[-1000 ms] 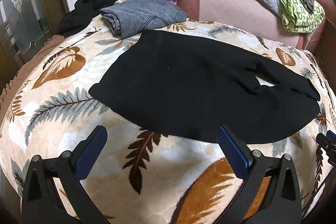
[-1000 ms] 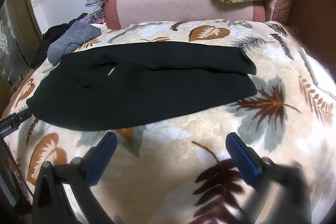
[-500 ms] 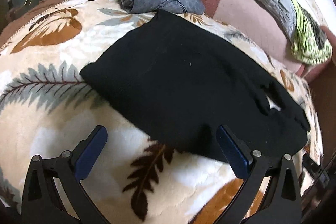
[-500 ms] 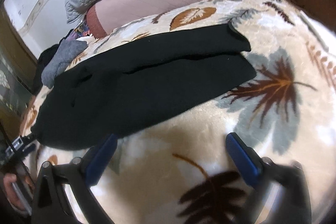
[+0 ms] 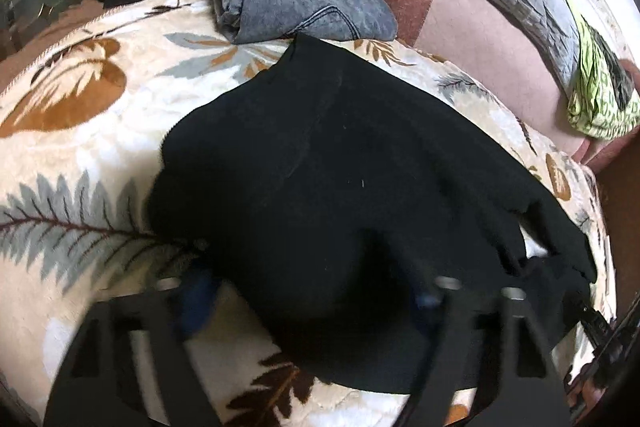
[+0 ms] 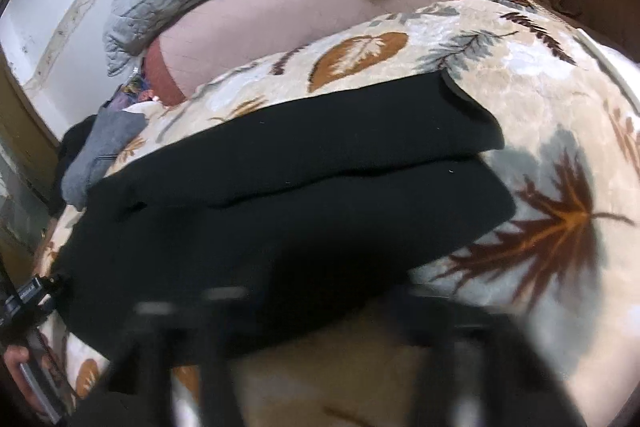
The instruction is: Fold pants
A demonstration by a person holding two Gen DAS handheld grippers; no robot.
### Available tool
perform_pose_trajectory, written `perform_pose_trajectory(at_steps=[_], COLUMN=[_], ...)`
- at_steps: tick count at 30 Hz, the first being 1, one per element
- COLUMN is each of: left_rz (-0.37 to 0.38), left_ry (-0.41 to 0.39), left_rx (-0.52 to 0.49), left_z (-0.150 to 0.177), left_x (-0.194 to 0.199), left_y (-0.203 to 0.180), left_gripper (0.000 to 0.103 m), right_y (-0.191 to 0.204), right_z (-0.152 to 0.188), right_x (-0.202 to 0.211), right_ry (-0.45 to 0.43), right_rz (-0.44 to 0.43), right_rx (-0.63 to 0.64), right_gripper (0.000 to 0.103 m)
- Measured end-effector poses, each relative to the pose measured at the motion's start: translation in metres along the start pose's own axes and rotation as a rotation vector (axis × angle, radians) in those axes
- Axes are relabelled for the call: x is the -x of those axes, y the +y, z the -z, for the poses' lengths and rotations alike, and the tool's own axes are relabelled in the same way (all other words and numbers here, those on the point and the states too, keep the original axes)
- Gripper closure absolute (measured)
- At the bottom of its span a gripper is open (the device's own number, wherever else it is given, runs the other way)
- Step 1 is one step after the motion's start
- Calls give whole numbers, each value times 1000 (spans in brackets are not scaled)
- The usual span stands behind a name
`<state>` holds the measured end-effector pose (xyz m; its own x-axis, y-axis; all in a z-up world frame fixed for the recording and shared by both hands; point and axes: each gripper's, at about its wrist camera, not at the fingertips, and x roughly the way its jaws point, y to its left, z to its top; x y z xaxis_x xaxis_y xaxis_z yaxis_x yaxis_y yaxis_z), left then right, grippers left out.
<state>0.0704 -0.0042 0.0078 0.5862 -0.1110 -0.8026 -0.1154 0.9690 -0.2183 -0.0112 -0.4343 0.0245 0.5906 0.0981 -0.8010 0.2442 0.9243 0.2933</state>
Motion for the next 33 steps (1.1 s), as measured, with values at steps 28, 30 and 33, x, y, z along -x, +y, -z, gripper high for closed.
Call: perform_pose_trajectory(at_steps=[28,30,33], left_rz=[-15,-23,-40], left_ry=[20,15,7], left_rx=[-54,-60,-67], left_z=[54,56,58], left_x=[56,57,62], left_y=[17,17,17], left_gripper=[85,84,81], right_y=[-89,-93,-80], right_z=[34,33,33], right_x=[87,86,96], right_ry=[19,31,3], right_rz=[161,175,230], right_rx=[-184,-164,-94], right_gripper=[89,97,97])
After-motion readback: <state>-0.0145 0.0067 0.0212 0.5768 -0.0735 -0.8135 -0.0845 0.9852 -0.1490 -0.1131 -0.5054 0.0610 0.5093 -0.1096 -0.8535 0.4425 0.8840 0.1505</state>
